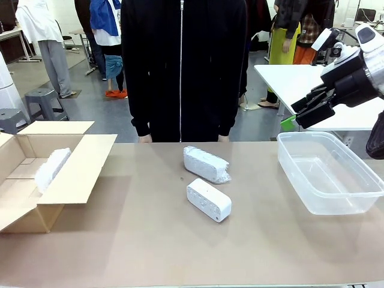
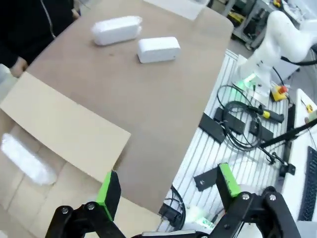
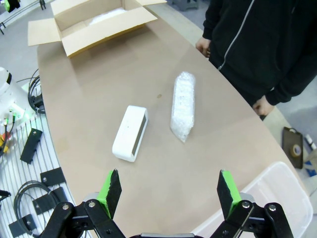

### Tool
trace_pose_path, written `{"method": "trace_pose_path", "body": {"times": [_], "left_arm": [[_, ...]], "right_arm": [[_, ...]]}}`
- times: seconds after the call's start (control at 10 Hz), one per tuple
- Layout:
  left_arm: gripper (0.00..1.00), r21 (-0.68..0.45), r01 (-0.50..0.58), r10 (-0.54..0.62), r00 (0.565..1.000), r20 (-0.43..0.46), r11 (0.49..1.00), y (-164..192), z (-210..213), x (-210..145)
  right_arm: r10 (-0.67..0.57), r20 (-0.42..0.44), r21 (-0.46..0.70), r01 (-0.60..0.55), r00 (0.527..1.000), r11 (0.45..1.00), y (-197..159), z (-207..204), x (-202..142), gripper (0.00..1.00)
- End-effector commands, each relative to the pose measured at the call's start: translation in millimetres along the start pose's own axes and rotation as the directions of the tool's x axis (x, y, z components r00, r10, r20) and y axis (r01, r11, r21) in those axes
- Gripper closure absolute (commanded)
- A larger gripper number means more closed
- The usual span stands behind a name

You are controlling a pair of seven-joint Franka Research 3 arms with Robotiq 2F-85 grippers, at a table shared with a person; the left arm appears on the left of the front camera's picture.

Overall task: Separate and place wrapped and unwrapped clocks.
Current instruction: Pick up the Digital clock indicated by the person.

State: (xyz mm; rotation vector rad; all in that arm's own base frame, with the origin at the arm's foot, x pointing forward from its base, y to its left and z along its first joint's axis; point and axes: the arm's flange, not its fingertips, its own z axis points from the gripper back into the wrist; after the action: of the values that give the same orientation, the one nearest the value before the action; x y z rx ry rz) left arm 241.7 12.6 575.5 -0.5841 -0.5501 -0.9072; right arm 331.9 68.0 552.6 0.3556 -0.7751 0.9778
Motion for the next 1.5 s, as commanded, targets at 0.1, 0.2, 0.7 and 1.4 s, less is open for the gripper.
{"method": "trace_pose_path", "body": {"times": [0.1, 0.2, 0.7, 1.4], "left_arm": [[0.00, 0.176, 0.007, -0.027, 0.993, 0.114, 0.984, -6, -19, 8], [0.00, 0.229, 0.013, -0.039, 0.993, 0.110, 0.973, -11, -20, 11], [0.00, 0.283, 0.048, -0.061, 0.997, 0.040, 0.958, -7, -27, 18], [0.00, 0.253, 0.064, -0.079, 0.996, 0.048, 0.965, -4, -4, 34]], "right_arm": [[0.001, 0.004, 0.016, -0.001, 1.000, 1.000, -1, -1, -1, 0.00], [0.001, 0.004, 0.016, -0.001, 1.000, 1.000, -1, -1, -1, 0.00], [0.001, 0.004, 0.016, -0.001, 1.000, 1.000, -1, -1, -1, 0.00], [0.001, 0.004, 0.016, -0.001, 1.000, 1.000, -1, -1, -1, 0.00]]}}
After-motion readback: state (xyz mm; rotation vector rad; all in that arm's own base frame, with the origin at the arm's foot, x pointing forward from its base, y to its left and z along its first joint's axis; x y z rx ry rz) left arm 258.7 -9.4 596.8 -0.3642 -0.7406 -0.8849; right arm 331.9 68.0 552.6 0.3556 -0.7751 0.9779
